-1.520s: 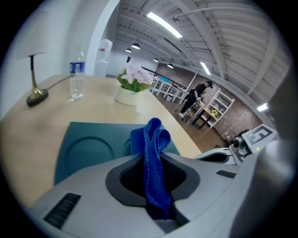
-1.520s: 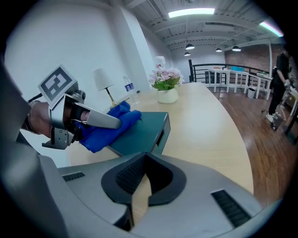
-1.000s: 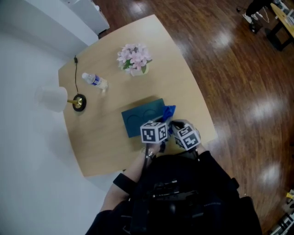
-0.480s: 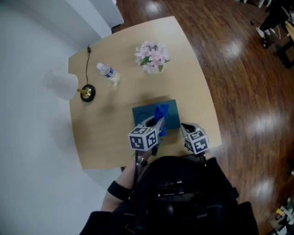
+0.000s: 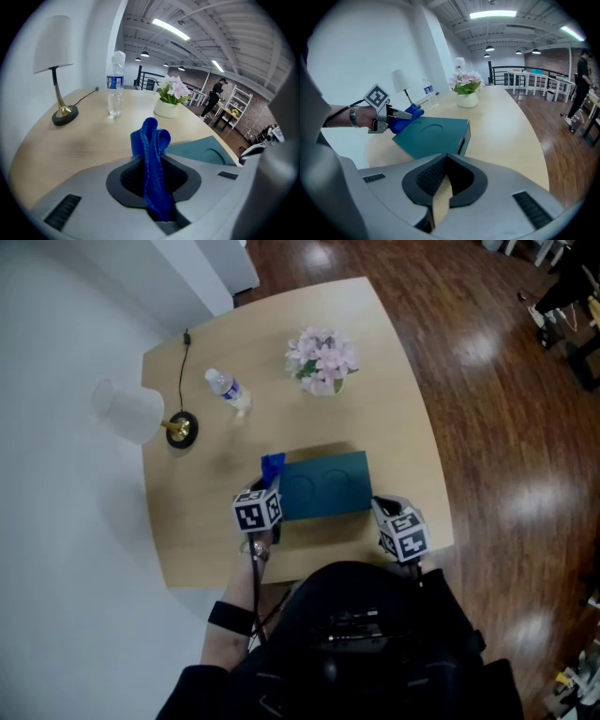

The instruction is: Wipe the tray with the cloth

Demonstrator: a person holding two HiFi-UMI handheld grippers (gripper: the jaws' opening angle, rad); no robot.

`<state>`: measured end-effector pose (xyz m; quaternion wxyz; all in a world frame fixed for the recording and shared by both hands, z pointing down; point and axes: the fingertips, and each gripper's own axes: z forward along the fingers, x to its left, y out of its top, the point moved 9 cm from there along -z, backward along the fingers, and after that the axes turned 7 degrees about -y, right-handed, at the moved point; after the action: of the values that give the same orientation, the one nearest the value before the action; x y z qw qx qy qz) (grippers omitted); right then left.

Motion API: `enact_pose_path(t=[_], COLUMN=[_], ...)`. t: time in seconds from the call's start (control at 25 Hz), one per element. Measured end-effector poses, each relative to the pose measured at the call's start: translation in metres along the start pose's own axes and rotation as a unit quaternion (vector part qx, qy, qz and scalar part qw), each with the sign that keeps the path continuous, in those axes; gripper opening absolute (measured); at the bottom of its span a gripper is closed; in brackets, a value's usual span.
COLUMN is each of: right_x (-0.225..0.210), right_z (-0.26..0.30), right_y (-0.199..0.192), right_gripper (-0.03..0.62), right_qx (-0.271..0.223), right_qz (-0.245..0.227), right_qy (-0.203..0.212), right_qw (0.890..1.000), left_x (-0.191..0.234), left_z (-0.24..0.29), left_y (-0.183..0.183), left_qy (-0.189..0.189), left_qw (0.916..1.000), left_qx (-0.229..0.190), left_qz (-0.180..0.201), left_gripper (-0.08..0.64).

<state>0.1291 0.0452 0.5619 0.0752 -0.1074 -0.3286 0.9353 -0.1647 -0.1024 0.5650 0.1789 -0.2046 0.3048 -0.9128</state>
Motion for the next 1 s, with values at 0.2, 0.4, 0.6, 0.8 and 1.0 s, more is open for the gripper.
enact_pose_path(t=[0.2,0.4,0.6,0.8,1.0], right_x=[0.008,0.012,0.006,0.006,0.005], right_z=[0.009,0.013,0.015,0.014,0.013], right_y=[0.003,0.002,0.001,0.001,-0.002], right_gripper=[0.009,0.009,0.009,0.009,0.009], right_qx=[0.004,0.010,0.004,-0.001,0.006], right_qz=[-0.007,0.000,0.005,0.000,-0.004], right_qy=[0.014,0.022,0.047,0.050,0.060], right_qw=[1.000,1.000,0.999,0.999,0.998], left_x=[-0.017,-0.050,-0.106,-0.160,-0.209], left_z=[0.005,0.020,0.041,0.071,0.092], left_y=[0.003,0.015,0.021,0.026,0.026], left_qy=[0.026,0.033,-0.033,-0.127,-0.197], left_qw=[0.9995,0.9992,0.9974,0.9915,0.9791], left_qx=[-0.011,-0.018,-0.002,0.016,0.044], left_qz=[-0.016,0.015,0.064,0.022,0.027], left_gripper=[0.078,0.078,0.078,0.078,0.078])
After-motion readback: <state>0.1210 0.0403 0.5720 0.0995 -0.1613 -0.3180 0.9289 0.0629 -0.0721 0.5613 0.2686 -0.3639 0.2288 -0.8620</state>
